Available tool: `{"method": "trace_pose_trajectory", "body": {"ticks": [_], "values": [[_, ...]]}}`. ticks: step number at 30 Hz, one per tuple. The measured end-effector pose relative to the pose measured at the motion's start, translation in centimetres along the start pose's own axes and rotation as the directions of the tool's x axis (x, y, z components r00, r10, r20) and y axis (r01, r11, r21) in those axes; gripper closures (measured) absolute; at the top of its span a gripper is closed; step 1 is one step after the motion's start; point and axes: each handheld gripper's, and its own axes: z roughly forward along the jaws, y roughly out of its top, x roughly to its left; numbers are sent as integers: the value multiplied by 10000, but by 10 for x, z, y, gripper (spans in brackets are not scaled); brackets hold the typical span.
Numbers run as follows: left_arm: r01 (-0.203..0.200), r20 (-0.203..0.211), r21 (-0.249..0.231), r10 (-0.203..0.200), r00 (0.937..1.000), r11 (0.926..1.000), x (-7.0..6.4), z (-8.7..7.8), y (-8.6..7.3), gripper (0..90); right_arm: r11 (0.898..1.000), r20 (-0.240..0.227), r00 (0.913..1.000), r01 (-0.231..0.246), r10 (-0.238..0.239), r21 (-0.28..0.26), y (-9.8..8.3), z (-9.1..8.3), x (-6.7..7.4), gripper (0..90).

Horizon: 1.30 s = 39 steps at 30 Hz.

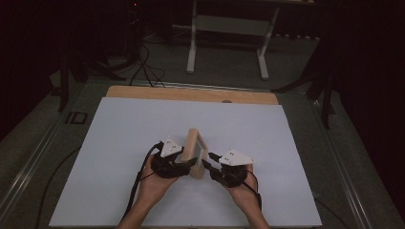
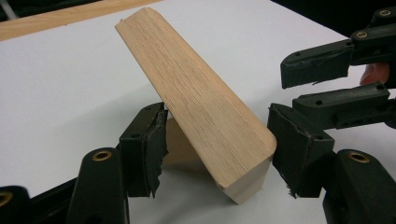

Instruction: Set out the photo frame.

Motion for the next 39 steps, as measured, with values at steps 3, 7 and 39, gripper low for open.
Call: {"method": "trace_pose_trajectory", "body": {"ticks": [3,7,39], "values": [[14,20,51,-14,10000,10000,1,0,1,392,10000,6,10000,-17,17,-16,0,0,0,624],[68,52,128,-69,10000,9999,2,0,2,403,10000,4,10000,-7,7,-18,0,-1,-1,623],[-360,-20,-6,360,9994,9994,4,-3,3,577,9989,306,9990,-315,326,-361,3,-7,-10,629]]}}
